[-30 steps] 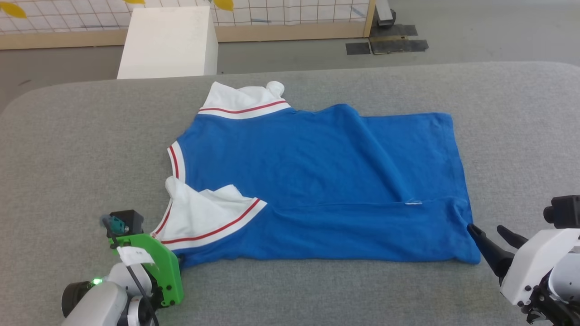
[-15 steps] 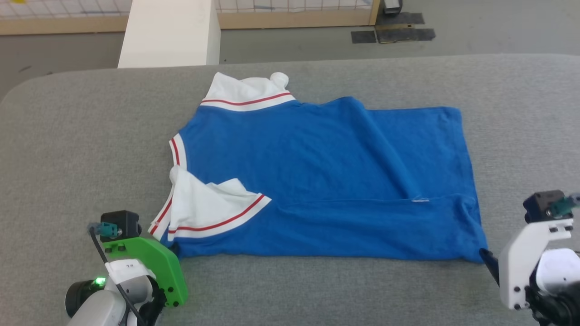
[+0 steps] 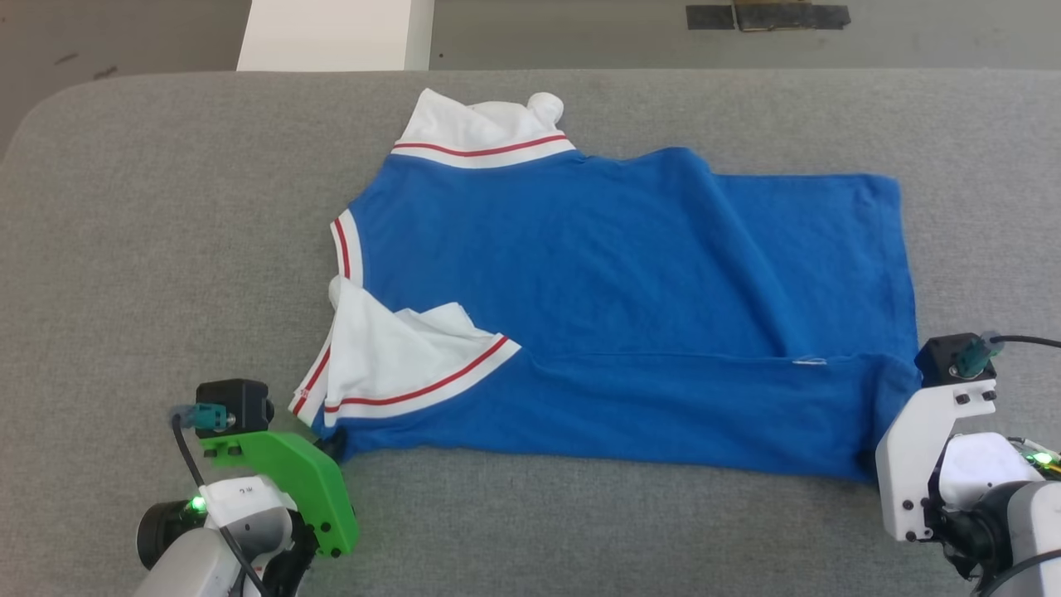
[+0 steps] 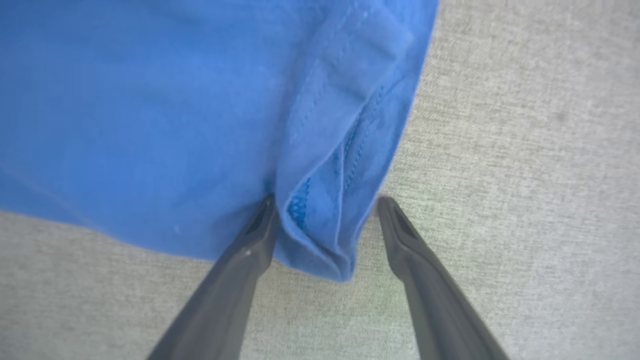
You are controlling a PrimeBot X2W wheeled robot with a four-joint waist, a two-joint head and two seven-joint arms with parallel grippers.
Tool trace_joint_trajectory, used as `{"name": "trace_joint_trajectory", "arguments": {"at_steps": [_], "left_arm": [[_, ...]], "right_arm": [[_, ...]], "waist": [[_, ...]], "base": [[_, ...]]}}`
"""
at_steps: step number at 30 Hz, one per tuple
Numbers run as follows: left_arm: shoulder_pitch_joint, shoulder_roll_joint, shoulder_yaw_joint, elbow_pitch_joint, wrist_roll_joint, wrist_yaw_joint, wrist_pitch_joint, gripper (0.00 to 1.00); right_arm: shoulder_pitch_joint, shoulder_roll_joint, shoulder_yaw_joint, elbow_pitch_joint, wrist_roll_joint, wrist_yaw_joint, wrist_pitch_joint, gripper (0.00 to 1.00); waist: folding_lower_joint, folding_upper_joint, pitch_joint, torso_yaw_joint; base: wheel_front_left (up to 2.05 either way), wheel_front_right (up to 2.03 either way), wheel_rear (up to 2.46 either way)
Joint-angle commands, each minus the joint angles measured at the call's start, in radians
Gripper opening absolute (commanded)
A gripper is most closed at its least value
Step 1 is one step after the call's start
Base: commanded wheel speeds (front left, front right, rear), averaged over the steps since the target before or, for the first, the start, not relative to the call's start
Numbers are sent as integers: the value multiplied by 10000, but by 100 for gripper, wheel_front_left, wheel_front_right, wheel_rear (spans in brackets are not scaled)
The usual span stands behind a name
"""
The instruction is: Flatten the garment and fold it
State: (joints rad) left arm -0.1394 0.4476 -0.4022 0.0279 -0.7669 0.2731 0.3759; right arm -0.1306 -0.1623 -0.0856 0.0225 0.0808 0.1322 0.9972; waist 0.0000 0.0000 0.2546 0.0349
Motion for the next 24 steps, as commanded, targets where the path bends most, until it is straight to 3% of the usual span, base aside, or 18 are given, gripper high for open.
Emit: {"name": "trace_joint_trajectory", "arguments": {"at_steps": [1,3,13,20,24], "left_arm": [[-35,-32,-5,89,-13,-56,-54,0],[-36,-66,29,126,-60,-100,-144,0],[154,-95,816,-379,-675,-94,-634,0],[1179,411,1065,-1482,-767,597,-127,0],[1907,484,981,-1846,-873,922,171,0]], "right_arm": [[-28,50,126,355,105,-15,133,67],[-106,-8,188,393,321,-15,201,0],[-503,-579,35,-475,1579,-15,-25,0],[123,-1278,-308,-1086,2034,-15,354,0],[699,-1232,-577,-1182,2046,-15,534,0]], "waist": [[0,0,30,39],[0,0,0,33],[0,0,-804,-5],[0,0,-1251,17],[0,0,-1287,30]], "base": [[0,0,0],[0,0,0],[0,0,0],[0,0,0],[0,0,0]]}}
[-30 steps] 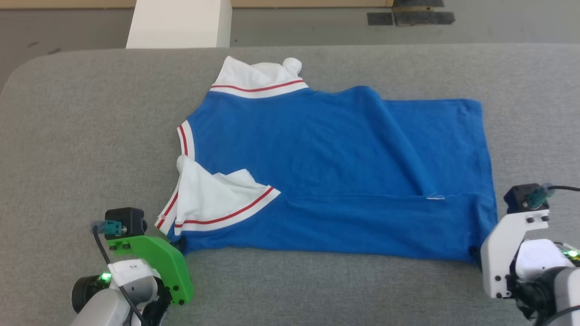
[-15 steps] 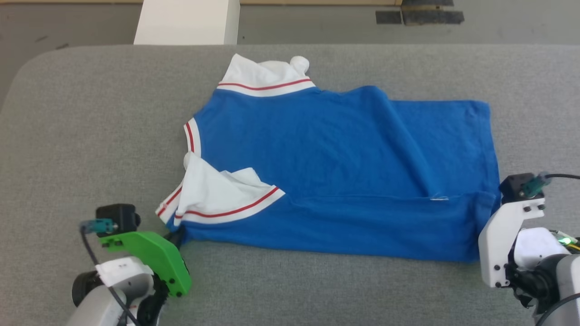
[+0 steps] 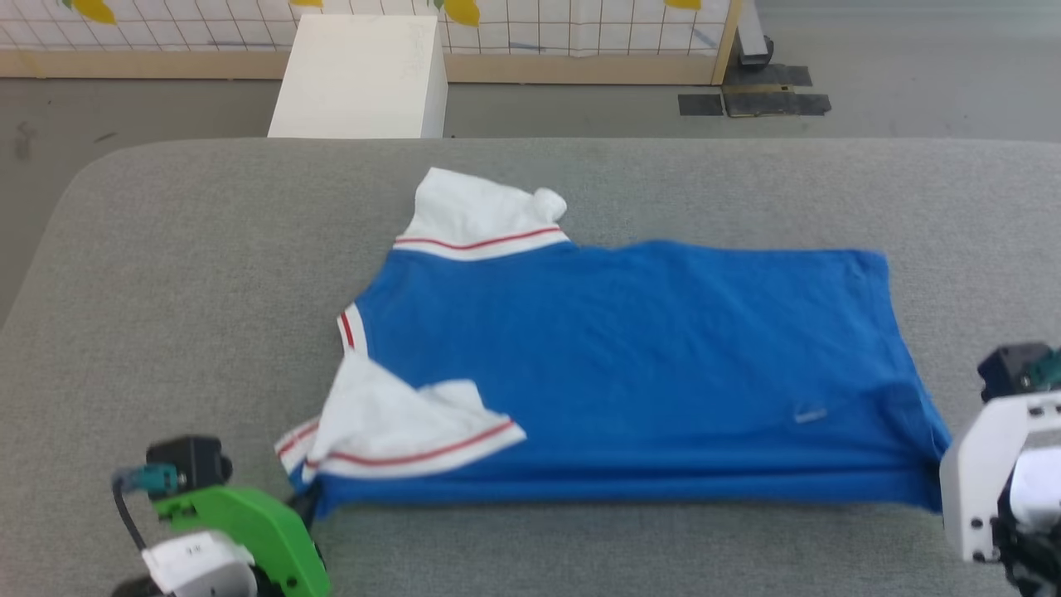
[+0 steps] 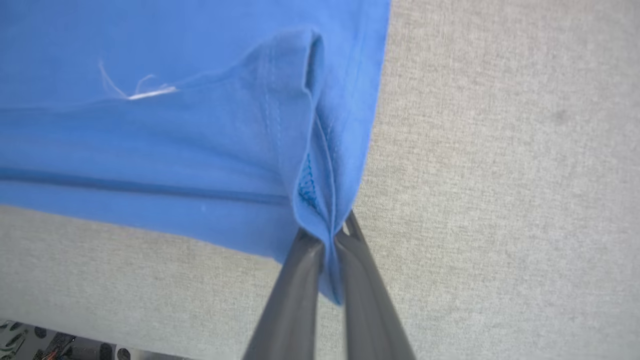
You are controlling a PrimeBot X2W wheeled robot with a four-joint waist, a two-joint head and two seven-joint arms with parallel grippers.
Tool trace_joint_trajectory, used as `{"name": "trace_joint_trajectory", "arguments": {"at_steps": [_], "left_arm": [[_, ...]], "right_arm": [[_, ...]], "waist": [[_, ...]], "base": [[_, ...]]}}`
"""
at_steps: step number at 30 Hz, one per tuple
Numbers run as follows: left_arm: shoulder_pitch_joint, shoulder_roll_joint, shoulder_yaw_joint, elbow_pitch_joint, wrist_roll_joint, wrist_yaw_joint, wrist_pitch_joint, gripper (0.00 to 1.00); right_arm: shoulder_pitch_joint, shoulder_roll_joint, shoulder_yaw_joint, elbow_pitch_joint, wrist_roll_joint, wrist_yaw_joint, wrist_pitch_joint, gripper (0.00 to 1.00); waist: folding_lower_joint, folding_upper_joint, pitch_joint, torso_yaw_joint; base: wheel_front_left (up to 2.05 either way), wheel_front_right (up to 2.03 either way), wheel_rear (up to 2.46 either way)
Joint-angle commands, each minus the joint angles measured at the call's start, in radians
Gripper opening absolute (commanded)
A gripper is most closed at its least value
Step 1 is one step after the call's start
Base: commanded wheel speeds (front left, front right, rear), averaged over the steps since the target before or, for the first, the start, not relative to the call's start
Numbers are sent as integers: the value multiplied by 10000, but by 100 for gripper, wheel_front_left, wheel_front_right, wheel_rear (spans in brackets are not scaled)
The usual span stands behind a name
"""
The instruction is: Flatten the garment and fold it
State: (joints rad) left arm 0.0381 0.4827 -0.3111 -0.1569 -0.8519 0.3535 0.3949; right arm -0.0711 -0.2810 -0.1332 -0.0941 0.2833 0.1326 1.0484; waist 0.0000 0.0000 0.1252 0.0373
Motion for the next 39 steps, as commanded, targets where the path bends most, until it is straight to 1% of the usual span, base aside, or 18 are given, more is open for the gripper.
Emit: {"name": "trace_joint_trajectory", "arguments": {"at_steps": [1,5,11,12,13,14,15,19,24,27,29,30,31,33,35,37,39], "left_arm": [[260,116,56,-12,-66,160,16,0],[509,16,-93,176,-164,179,113,0],[379,-221,-391,1053,-362,-14,366,0],[327,-273,-398,1208,-395,-61,342,3],[297,-290,-411,1295,-419,-86,365,33],[257,-294,-415,1363,-459,-117,408,100],[223,-289,-384,1386,-496,-131,423,100],[151,4,-291,1123,-539,-103,693,100],[112,599,192,-32,-568,211,980,100],[-79,875,564,-725,-463,375,885,100],[-366,889,808,-987,-305,344,492,100],[-534,863,906,-1049,-186,266,194,100],[-797,762,1046,-1092,-20,99,-342,100],[-1140,572,1087,-957,165,-213,-1015,100],[-1587,231,1093,-626,342,-646,-1924,100],[-1952,43,1007,-284,594,-995,-2611,100],[-2417,-215,903,220,848,-1438,-3456,100]], "right_arm": [[201,1,-169,7,23,-19,22,0],[578,116,-226,305,-46,-19,-68,0],[766,322,20,1048,-79,-19,-279,0],[748,375,24,1164,-78,-19,-366,0],[727,387,24,1225,-91,-19,-447,0],[706,395,24,1306,-83,-19,-513,37],[680,383,32,1356,-63,-19,-553,100],[553,272,-145,1314,151,-19,-732,100],[343,160,-658,512,510,-19,-833,100],[32,130,-1041,-32,559,-19,-1081,100],[-248,153,-1225,-270,532,-19,-1357,100],[-384,171,-1263,-341,533,-19,-1514,100],[-576,185,-1304,-416,522,-19,-1790,100],[-832,219,-1326,-416,524,-19,-2164,100],[-1163,204,-1276,-389,460,-19,-2724,100],[-1413,171,-1231,-331,305,-19,-3237,100],[-1717,257,-1214,-179,232,-19,-3812,100]], "waist": [[0,0,23,2],[0,0,117,28],[0,0,220,10],[0,0,226,-1],[0,0,226,-2],[0,0,219,0],[0,0,205,-3],[0,0,39,3],[0,0,-240,-62],[0,0,-326,-128],[0,0,-305,-174],[0,0,-279,-195],[0,0,-227,-214],[0,0,-93,-229],[0,0,111,-254],[0,0,302,-264],[0,0,573,-282]], "base": [[0,0,0],[0,0,0],[0,0,0],[0,0,0],[0,0,0],[0,0,0],[0,0,0],[0,0,0],[0,0,0],[0,0,0],[0,0,0],[0,0,0],[0,0,0],[0,0,0],[0,0,0],[0,0,0],[0,0,0]]}}
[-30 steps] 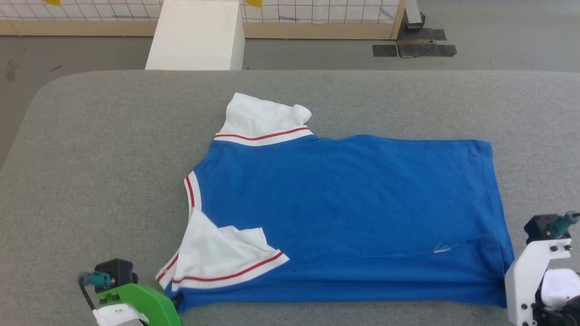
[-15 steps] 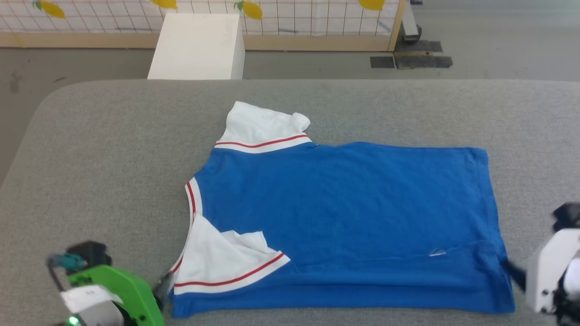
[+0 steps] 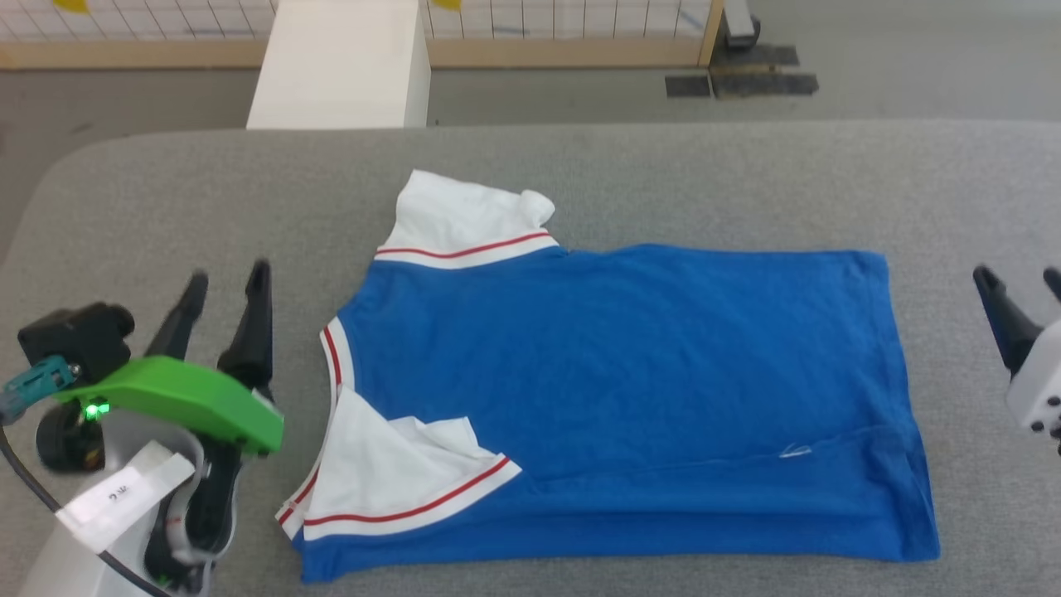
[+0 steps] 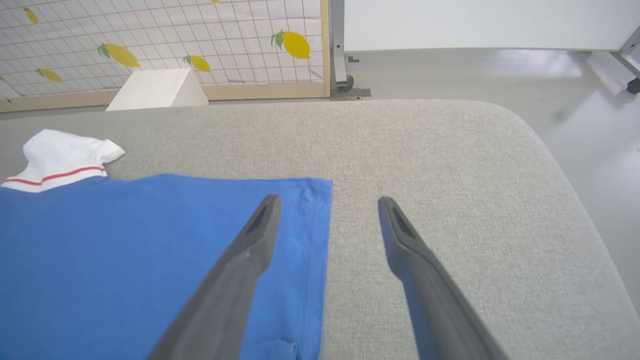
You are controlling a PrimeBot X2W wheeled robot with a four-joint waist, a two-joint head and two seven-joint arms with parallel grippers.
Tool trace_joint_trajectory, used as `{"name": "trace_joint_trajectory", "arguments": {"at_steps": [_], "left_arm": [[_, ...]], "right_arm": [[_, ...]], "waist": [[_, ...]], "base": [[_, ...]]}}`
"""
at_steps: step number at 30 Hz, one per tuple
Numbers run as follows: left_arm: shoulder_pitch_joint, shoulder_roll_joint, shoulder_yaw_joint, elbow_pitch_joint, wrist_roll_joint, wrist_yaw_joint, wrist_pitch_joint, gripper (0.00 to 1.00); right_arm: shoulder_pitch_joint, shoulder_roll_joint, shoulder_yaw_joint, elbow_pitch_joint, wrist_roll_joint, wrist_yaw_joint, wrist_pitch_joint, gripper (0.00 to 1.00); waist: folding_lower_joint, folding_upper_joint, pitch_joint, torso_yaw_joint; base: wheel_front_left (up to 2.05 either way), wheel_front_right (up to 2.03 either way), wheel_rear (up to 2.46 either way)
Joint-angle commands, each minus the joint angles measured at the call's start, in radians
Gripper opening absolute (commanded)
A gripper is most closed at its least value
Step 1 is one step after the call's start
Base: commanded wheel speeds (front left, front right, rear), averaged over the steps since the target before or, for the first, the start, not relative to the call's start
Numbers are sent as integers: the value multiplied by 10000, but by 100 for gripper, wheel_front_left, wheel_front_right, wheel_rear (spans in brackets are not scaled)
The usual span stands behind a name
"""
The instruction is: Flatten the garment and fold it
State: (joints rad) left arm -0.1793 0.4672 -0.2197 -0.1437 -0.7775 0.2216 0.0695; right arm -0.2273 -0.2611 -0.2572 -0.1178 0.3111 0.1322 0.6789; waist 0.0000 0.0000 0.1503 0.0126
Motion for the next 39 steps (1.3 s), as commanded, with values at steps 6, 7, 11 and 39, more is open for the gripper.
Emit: {"name": "trace_joint_trajectory", "arguments": {"at_steps": [6,7,11,39], "left_arm": [[-1707,-743,-324,1608,612,-1043,-1958,100],[-1949,-844,-377,1852,651,-1124,-2087,100],[-3239,-1142,-721,3009,804,-1554,-2203,100],[-10440,-693,-3317,8451,1213,-1127,7948,100]], "right_arm": [[-789,-8,154,417,-210,-15,-1068,100],[-872,-33,163,458,-230,-15,-1147,100],[-1325,-53,200,560,-268,-15,-1370,100],[-2551,100,1138,-187,-499,-15,-1331,100]], "waist": [[0,0,1212,-12],[0,0,1363,-8],[0,0,2044,-11],[0,0,4439,-1097]], "base": [[0,0,0],[0,0,0],[0,0,0],[0,0,0]]}}
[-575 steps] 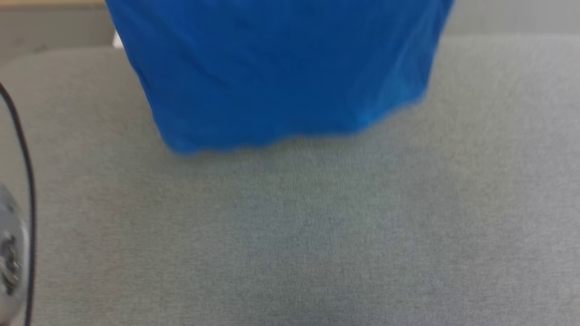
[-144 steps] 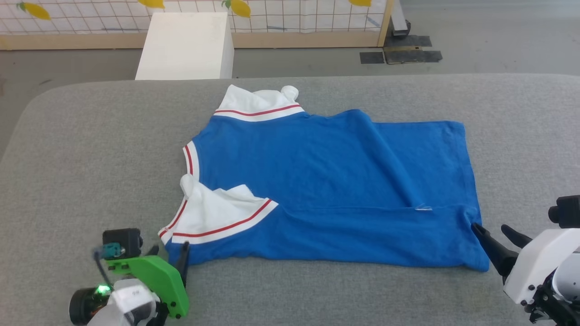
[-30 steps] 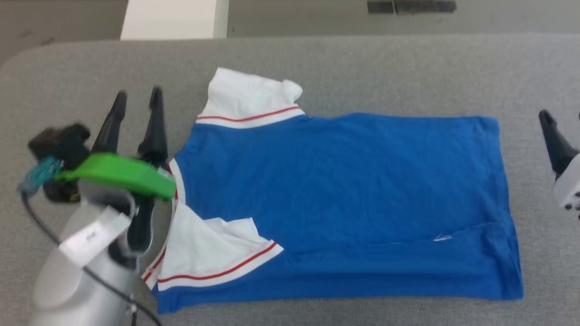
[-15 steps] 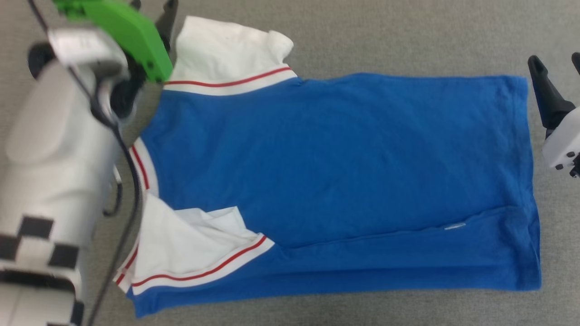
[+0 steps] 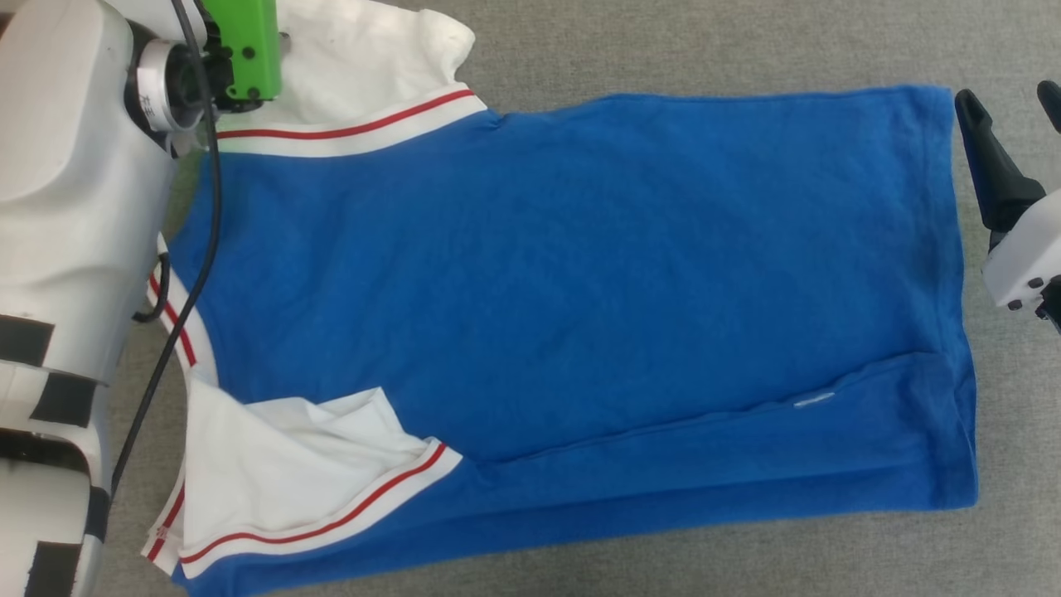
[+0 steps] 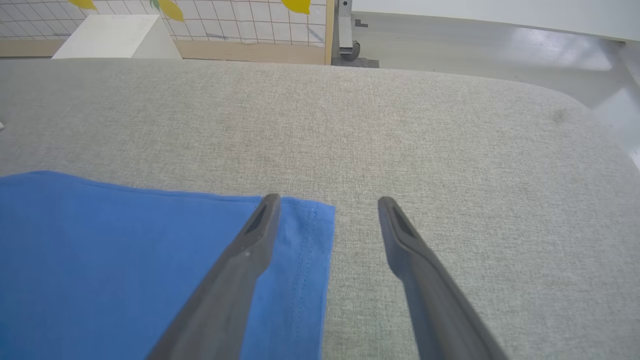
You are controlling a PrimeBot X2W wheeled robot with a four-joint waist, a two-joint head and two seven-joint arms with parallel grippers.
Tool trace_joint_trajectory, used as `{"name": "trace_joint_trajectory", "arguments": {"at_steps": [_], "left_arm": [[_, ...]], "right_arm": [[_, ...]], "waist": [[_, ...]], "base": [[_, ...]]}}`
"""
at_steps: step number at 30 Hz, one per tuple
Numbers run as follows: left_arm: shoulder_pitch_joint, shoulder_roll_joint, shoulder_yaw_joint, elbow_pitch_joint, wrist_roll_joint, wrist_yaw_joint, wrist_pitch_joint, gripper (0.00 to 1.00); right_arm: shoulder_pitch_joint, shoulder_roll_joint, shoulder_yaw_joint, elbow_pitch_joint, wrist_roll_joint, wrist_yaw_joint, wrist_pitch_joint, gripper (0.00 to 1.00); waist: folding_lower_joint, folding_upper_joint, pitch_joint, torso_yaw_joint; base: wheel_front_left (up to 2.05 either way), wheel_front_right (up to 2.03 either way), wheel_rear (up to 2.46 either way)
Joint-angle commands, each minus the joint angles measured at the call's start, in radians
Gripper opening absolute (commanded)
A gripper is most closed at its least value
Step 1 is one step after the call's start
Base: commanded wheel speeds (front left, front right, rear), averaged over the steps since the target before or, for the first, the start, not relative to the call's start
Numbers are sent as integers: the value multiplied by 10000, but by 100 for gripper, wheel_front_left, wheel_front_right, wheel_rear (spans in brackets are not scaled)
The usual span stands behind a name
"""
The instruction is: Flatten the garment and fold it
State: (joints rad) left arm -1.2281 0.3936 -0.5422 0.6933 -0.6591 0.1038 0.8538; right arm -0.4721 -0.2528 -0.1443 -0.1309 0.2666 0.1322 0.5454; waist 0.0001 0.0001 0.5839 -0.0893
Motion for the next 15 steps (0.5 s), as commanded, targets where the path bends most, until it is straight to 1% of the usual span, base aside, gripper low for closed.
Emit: {"name": "trace_joint_trajectory", "arguments": {"at_steps": [1,2,3,4,8,11,13,15], "left_arm": [[118,43,-123,71,-10,22,218,100],[217,19,-161,25,-74,-27,354,82],[297,-41,-111,-58,-195,-58,361,34],[378,-101,-64,-155,-312,-102,343,0],[597,-260,102,-524,-631,-326,13,0],[634,-331,279,-798,-851,-538,-337,0],[642,-381,379,-964,-980,-677,-555,0],[632,-396,474,-1111,-1079,-774,-736,0]], "right_arm": [[-102,7,8,-87,-56,-15,13,100],[-103,-9,-5,-119,-60,-15,22,100],[-99,-35,-28,-141,-70,-15,41,100],[-93,-83,-60,-168,-93,-15,73,100],[-101,-284,-200,-259,-124,-15,329,100],[-208,-567,-257,-337,-200,-15,777,100],[-326,-803,-251,-314,-278,-15,1373,100],[-515,-1031,-136,-219,-291,-15,2238,100]], "waist": [[-1,-1,129,-79],[-1,-1,145,-70],[-1,-1,152,-45],[-1,-1,154,-7],[-1,-1,87,153],[-1,-1,46,248],[-1,-1,10,331],[-1,-1,-26,398]], "base": [[0,0,0],[0,0,0],[0,0,0],[0,0,0],[0,0,0],[0,0,0],[0,0,0],[0,0,0]]}}
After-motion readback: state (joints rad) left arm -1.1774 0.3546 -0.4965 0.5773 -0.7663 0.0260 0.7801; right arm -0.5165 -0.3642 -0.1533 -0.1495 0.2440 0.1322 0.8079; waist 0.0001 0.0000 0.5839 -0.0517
